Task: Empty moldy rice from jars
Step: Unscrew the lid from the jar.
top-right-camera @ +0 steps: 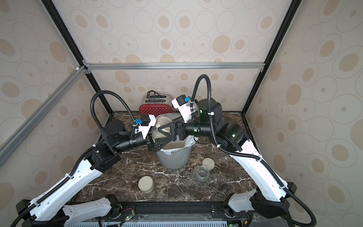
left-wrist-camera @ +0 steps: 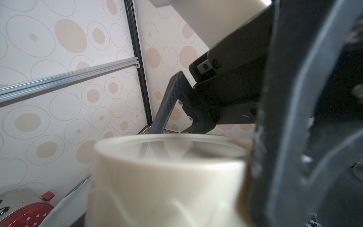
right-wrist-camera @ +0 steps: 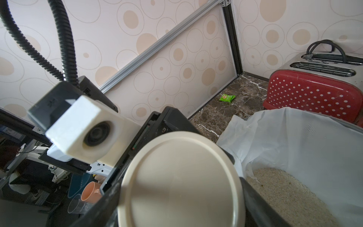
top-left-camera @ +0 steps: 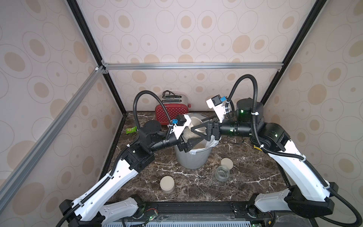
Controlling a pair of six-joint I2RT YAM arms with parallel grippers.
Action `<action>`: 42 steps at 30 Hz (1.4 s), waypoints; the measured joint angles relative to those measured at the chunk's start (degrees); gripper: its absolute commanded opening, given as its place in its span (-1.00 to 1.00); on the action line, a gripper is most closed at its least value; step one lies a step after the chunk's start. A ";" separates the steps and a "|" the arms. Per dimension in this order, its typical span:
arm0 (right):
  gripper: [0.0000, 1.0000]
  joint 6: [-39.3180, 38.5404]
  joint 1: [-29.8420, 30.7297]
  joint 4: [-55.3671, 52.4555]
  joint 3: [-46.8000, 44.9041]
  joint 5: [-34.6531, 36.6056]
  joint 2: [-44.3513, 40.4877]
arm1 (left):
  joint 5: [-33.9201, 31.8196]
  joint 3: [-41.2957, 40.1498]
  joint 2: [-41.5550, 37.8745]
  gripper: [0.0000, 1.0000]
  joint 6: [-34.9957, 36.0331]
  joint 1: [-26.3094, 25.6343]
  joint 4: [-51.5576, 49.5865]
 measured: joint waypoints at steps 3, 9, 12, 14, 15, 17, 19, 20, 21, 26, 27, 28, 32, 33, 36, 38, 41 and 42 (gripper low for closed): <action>0.20 -3.89 -0.98 -0.50 1.09 -2.71 0.63 | 0.37 0.00 -0.09 -0.15 -0.02 0.00 0.26; 0.15 -11.43 -6.23 0.35 2.40 -16.61 3.23 | 1.01 0.07 -0.17 -0.15 -0.70 0.17 1.05; 0.11 -14.03 -8.52 0.96 3.96 -23.96 5.62 | 0.96 0.13 -0.17 -0.15 -1.64 0.50 1.62; 0.12 -15.65 -9.68 1.03 5.64 -28.17 7.39 | 0.83 0.31 -0.17 -0.15 -2.32 0.66 1.95; 0.11 -16.46 -10.12 1.09 6.54 -30.18 8.26 | 0.76 0.50 -0.17 -0.15 -2.64 0.70 2.10; 0.10 -17.77 -10.67 1.44 8.09 -33.14 9.57 | 0.70 0.72 -0.31 -0.15 -3.02 0.79 2.60; 0.11 -18.67 -10.84 2.08 8.85 -35.08 10.21 | 0.70 0.72 -0.57 -0.15 -3.13 0.79 3.15; 0.11 -19.02 -10.86 2.47 8.98 -35.89 10.38 | 0.81 0.72 -0.72 -0.15 -3.17 0.79 3.34; 0.12 -19.32 -10.86 2.86 9.05 -36.54 10.45 | 0.98 0.74 -0.87 -0.15 -3.23 0.76 3.45; 0.17 -20.11 -10.88 4.07 9.09 -37.99 10.51 | 1.64 0.83 -1.03 -0.15 -3.26 0.76 4.00; 0.20 -20.17 -10.88 4.22 9.09 -38.10 10.51 | 1.70 0.83 -1.03 -0.15 -3.26 0.76 4.11; 0.22 -20.24 -10.91 4.35 9.09 -38.21 10.51 | 1.75 0.85 -1.03 -0.15 -3.26 0.76 4.20; 0.39 -20.39 -10.91 4.68 9.07 -38.36 10.51 | 1.88 0.85 -1.03 -0.15 -3.26 0.76 4.44; 0.45 -20.39 -10.91 4.76 9.01 -38.38 10.49 | 1.88 0.85 -1.03 -0.15 -3.26 0.76 4.44; 0.62 -20.39 -10.91 5.14 8.61 -38.38 10.38 | 1.88 0.85 -1.03 -0.15 -3.26 0.76 4.39; 0.69 -20.41 -10.91 5.44 8.13 -38.34 10.08 | 1.97 0.85 -1.01 -0.15 -3.26 0.76 4.35; 0.74 -20.61 -10.91 5.68 7.63 -38.38 9.68 | 2.71 0.85 -0.94 -0.15 -3.30 0.74 4.42; 0.77 -20.68 -10.91 5.68 7.52 -38.49 9.57 | 3.02 0.85 -0.92 -0.15 -3.30 0.74 4.42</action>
